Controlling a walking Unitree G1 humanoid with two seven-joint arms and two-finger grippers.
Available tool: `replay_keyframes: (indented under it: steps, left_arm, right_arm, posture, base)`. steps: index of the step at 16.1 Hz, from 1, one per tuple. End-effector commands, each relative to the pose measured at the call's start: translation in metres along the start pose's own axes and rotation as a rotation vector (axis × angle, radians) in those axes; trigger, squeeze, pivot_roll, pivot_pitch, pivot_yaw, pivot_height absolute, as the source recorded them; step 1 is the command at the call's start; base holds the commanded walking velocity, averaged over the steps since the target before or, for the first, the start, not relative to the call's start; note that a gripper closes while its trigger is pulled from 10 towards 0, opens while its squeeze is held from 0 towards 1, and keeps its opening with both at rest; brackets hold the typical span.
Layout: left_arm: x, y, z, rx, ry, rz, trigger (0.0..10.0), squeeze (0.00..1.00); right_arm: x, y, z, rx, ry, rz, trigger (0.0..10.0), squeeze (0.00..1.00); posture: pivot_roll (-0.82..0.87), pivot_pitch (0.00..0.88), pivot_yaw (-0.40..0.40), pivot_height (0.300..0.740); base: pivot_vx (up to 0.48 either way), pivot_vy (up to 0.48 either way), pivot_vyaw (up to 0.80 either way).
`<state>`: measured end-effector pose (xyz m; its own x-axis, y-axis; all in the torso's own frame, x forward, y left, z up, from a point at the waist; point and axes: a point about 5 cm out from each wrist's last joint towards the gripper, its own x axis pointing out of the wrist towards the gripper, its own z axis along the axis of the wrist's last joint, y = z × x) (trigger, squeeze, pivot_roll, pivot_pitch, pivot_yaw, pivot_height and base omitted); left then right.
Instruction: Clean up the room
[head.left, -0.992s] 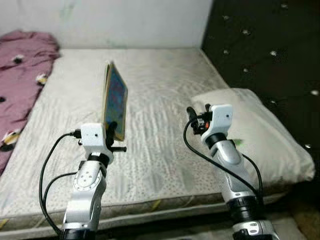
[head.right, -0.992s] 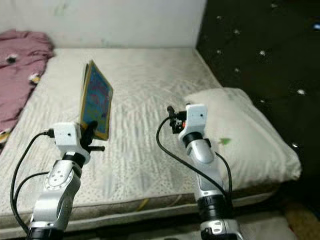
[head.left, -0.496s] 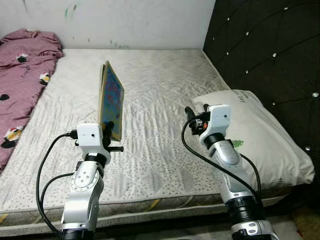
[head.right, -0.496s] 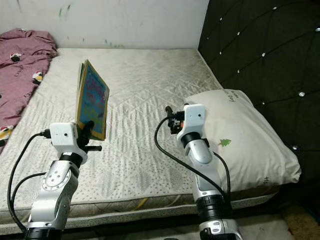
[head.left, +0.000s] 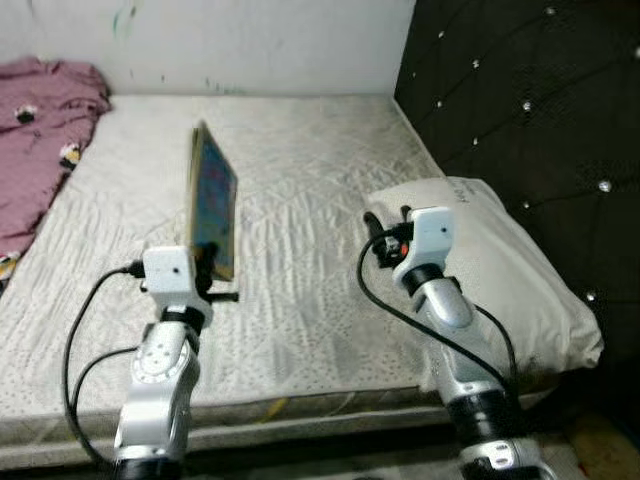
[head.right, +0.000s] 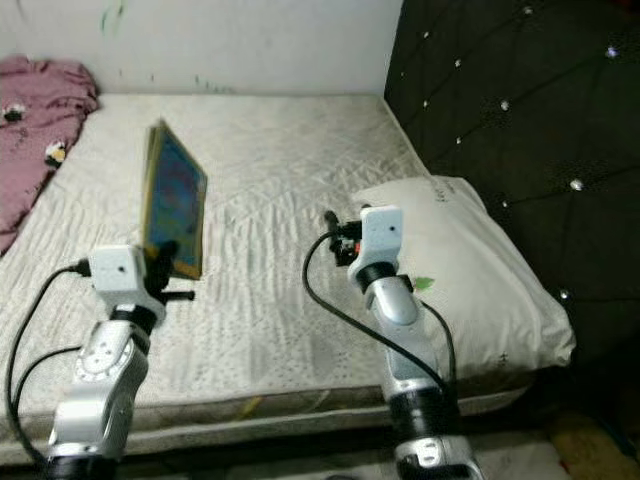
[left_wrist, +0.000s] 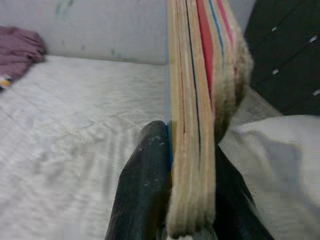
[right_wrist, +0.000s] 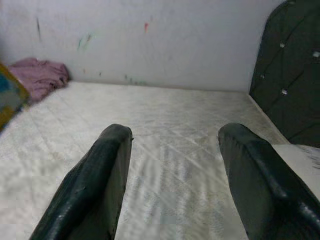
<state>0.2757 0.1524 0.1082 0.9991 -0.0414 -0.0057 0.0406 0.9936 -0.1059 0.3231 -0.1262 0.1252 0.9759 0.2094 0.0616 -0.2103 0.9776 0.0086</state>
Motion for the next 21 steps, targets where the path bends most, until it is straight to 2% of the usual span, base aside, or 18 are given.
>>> replay_keyframes:
  steps: [1, 5, 7, 9, 11, 12, 14, 16, 20, 21]
  left_arm:
    - [0.002, -0.004, 0.009, 0.008, -0.044, -0.023, 10.0, 0.0]
    - [0.002, -0.003, 0.009, 0.008, -0.045, -0.011, 10.0, 0.0]
    - [0.0, 0.008, 0.01, 0.038, -0.049, 0.099, 10.0, 0.0]
    - [-0.006, 0.02, 0.012, 0.019, -0.06, 0.194, 10.0, 0.0]
    - [-0.017, 0.02, 0.013, -0.016, -0.063, 0.189, 10.0, 0.0]
    - [-0.025, 0.02, 0.013, -0.067, -0.07, 0.173, 10.0, 0.0]
    - [-0.035, 0.024, 0.011, -0.023, -0.077, 0.19, 10.0, 0.0]
    - [-0.04, 0.026, 0.008, 0.0, -0.053, 0.203, 10.0, 0.0]
    - [-0.043, 0.023, 0.004, 0.053, -0.028, 0.196, 10.0, 0.0]
    - [-0.045, 0.024, 0.002, 0.033, -0.016, 0.196, 10.0, 0.0]
  right_arm:
    - [0.002, -0.001, 0.004, -0.002, -0.014, -0.004, 10.0, 0.0]
    - [0.001, -0.003, 0.003, -0.006, -0.01, -0.008, 10.0, 0.0]
    - [-0.005, -0.008, 0.001, 0.007, 0.0, -0.05, 10.0, 0.0]
    - [-0.013, -0.009, -0.004, 0.011, 0.011, -0.067, 10.0, 0.0]
    - [-0.018, -0.012, -0.005, 0.012, 0.017, -0.08, 10.0, 0.0]
    - [-0.021, -0.013, -0.007, 0.013, 0.024, -0.087, 10.0, 0.0]
    - [-0.028, -0.015, -0.012, 0.027, 0.047, -0.108, 10.0, 0.0]
    - [-0.032, -0.013, -0.014, 0.029, 0.059, -0.106, 10.0, 0.0]
    - [-0.037, -0.012, -0.019, 0.037, 0.081, -0.109, 10.0, 0.0]
    - [-0.039, -0.011, -0.019, 0.038, 0.084, -0.109, 10.0, 0.0]
  posture:
    - [-0.05, 0.0, -0.036, 0.74]
    - [-0.05, 0.0, -0.038, 0.74]
    - [-0.05, 0.0, -0.042, 0.74]
    - [-0.05, 0.0, -0.037, 0.74]
    - [-0.04, 0.0, -0.034, 0.74]
    - [-0.04, 0.0, -0.034, 0.74]
    - [-0.04, 0.0, -0.032, 0.74]
    - [-0.04, 0.0, -0.028, 0.74]
    - [-0.05, 0.0, -0.021, 0.74]
    - [-0.05, 0.0, -0.017, 0.74]
  base:
    - [0.0, -0.307, 0.0]
    - [0.0, -0.297, 0.0]
    - [0.0, 0.0, 0.0]
    - [0.0, 0.0, 0.0]
    - [0.0, 0.0, 0.0]
    - [0.0, 0.0, 0.0]
    - [0.0, 0.0, 0.0]
    - [0.0, 0.0, 0.0]
    - [0.0, 0.0, -0.5]
    - [0.0, 0.0, 0.0]
